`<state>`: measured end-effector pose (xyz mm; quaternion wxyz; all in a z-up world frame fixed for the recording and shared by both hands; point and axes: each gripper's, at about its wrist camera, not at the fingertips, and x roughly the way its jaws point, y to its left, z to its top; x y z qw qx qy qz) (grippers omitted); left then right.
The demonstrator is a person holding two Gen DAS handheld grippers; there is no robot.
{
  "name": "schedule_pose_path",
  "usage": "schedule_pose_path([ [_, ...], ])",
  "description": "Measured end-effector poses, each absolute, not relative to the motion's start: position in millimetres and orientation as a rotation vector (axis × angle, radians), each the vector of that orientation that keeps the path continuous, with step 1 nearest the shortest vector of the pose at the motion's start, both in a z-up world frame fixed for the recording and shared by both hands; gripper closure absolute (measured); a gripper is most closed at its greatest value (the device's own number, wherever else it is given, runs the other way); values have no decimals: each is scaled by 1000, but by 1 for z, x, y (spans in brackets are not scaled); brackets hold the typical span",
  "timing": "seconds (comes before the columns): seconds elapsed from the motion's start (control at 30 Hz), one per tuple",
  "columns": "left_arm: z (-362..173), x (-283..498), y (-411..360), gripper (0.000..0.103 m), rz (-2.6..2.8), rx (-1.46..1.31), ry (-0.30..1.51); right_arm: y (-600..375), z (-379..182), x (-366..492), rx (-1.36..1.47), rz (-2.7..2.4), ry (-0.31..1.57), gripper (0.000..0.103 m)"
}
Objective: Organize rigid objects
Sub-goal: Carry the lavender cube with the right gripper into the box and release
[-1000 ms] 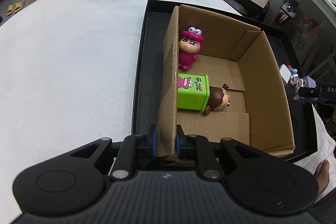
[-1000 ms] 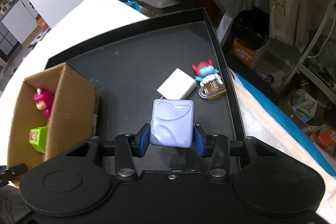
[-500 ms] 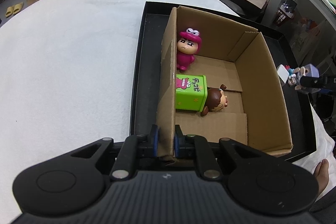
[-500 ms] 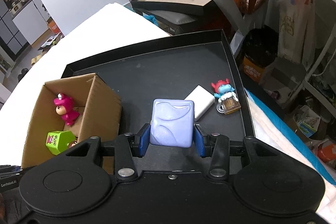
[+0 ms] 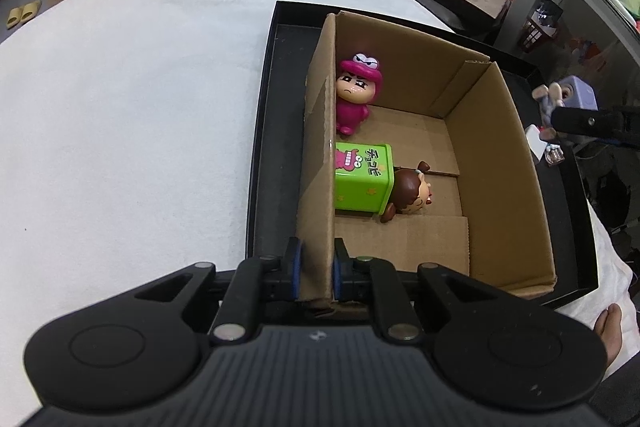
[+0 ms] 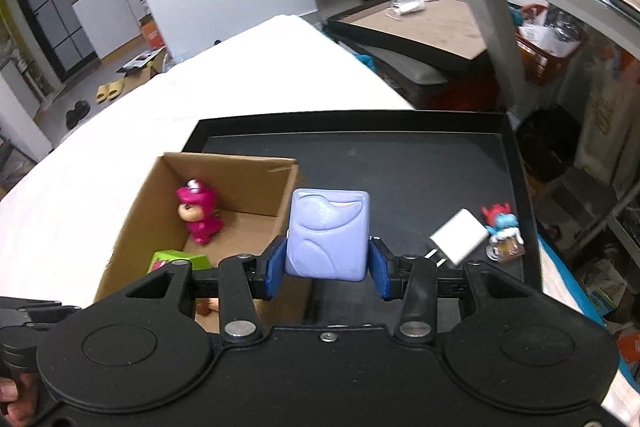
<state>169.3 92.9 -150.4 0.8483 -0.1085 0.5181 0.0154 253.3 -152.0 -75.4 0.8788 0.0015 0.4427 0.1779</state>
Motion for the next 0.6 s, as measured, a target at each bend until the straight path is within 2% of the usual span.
schedule_pose_path([
  [0.27,-153,169,95,89,24,-235,1094,-121,-68,250,-28,404,908,60],
  [0.6,-152,187,88,89,34,-196,1184,-77,-69,257,-40,459,932,60],
])
